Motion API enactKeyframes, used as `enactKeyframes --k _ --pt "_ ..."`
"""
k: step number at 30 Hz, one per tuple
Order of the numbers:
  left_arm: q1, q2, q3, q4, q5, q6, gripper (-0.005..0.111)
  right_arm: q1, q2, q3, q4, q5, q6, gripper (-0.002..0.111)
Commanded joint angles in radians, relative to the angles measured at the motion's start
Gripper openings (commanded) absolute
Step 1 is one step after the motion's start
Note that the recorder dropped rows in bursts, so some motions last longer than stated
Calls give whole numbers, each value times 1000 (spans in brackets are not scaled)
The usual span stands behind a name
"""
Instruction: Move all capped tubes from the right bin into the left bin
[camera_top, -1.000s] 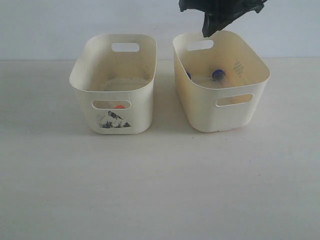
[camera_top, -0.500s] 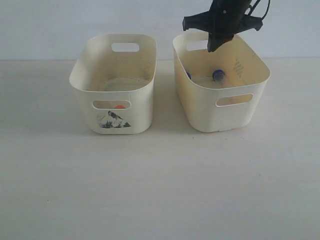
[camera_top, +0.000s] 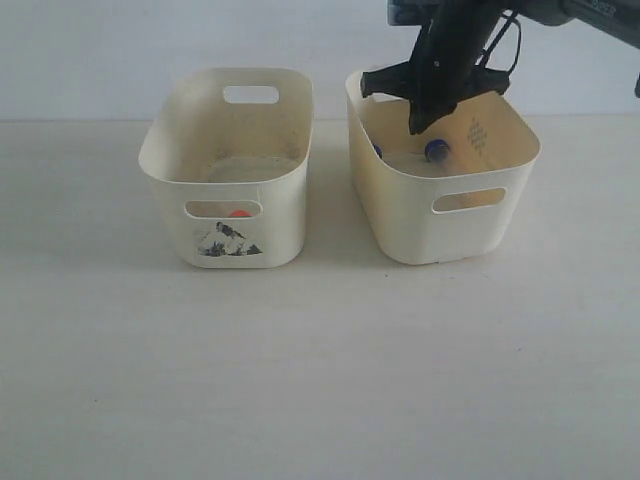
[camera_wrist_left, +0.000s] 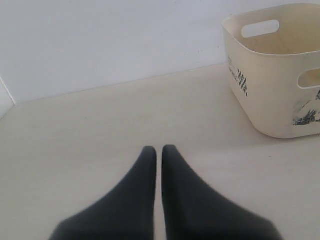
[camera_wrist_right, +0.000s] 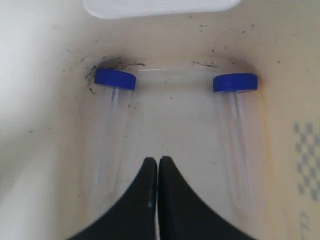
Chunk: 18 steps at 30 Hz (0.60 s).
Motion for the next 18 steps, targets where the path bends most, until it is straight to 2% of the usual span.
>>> enactKeyframes --k 1,18 --pt "-1 0 -4 -4 -9 -13 4 -9 17 -5 -9 -7 -19 0" --pt "-1 0 -4 -4 -9 -13 4 -30 40 -5 -12 -61 -60 0"
